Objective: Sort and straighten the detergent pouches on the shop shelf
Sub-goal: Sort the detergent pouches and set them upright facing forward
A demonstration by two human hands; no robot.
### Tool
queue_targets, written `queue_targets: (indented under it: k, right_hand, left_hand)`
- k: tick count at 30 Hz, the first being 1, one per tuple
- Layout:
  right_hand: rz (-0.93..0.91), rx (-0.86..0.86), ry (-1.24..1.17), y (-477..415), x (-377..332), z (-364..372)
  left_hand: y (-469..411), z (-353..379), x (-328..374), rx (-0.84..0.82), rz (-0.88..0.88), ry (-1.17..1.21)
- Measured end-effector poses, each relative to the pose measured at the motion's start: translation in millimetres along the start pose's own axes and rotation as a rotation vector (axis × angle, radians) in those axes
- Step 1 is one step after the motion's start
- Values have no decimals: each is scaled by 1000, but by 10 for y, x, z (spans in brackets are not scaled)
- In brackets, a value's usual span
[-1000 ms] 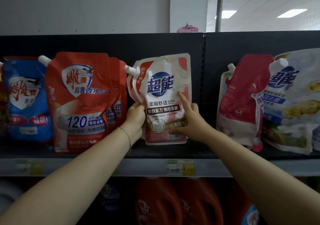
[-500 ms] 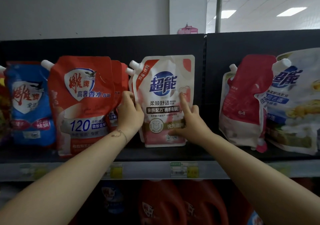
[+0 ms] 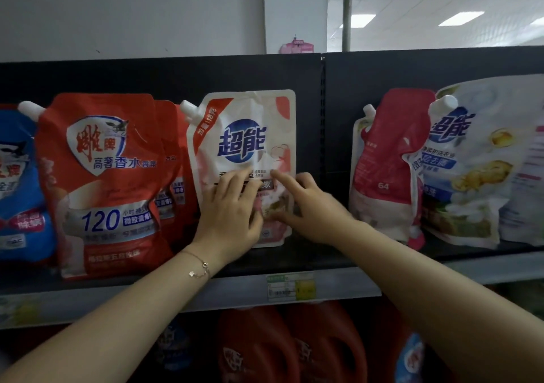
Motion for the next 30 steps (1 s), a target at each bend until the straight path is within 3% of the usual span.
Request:
queue_targets:
  k: [6, 13, 22, 30]
  right_hand:
    - [-83, 48, 332, 284, 137, -391]
    - [18, 65, 395, 714, 250, -732]
    - [191, 97, 485, 1089, 557, -1067]
    - [291, 88, 515, 1162, 737, -1283]
  left_hand:
    - [-176, -162, 568, 28, 91, 18]
    - [-191, -62, 1214, -126, 114, 165]
    - [-430, 218, 1709, -303, -31, 434]
    - [-700, 376, 2009, -274, -97, 654]
Point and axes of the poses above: each hand's wrist, its own y-axis away from the middle knuckle, its own z-axis out of the palm, x = y × z, the point moved 4 cm from there along -y, towards the middle knuckle, and after that the axes turned 9 degrees about -z, right-handed, at the moved point
